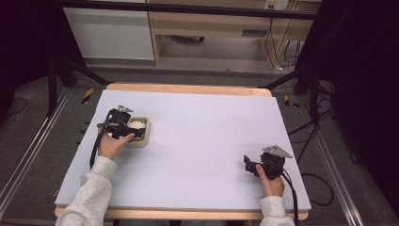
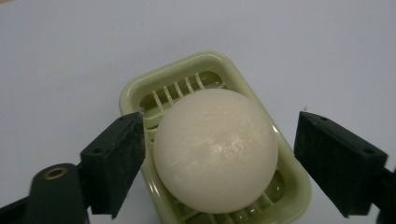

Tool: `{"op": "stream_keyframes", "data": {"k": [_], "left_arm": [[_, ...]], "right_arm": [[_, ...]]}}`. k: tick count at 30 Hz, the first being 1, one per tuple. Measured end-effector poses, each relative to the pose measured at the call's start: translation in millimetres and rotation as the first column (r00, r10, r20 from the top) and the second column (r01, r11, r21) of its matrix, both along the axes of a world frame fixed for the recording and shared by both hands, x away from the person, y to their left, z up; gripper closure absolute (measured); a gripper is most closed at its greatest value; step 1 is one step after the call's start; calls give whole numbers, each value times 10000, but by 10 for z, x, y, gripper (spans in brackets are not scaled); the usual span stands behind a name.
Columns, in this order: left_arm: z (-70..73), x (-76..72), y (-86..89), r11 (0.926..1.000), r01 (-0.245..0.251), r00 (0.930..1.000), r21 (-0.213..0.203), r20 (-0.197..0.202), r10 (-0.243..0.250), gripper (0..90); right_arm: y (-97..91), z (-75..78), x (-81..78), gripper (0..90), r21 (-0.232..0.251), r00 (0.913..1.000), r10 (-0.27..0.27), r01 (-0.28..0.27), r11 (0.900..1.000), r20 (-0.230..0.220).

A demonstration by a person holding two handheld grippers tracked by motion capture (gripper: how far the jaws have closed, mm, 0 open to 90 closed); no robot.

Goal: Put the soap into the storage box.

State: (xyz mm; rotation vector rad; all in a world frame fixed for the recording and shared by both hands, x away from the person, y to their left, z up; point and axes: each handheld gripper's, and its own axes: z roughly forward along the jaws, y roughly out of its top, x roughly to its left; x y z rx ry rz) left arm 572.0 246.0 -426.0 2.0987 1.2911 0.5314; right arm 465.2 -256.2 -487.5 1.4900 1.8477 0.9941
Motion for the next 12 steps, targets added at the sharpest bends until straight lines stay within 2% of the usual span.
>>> {"op": "stream_keyframes", "data": {"k": [2, 3, 7, 12], "left_arm": [[10, -18, 15, 10000, 4, 10000, 10, 29, -4, 135], [38, -85, 62, 9995, -25, 9999, -311, 116, 29, 131], [60, -281, 148, 9989, 127, 9993, -462, 358, -110, 123], [24, -502, 253, 9950, 34, 9989, -993, 463, 12, 124]], "right_arm": [[1, 0, 1, 44, 9, 10000, 6, -6, 10000, -10], [0, 0, 1, 44, 33, 10000, 16, -16, 10000, -29], [-6, 0, 4, 44, 52, 10000, 13, -12, 10000, -44], [-6, 0, 4, 44, 50, 10000, 12, -11, 10000, -41]]}}
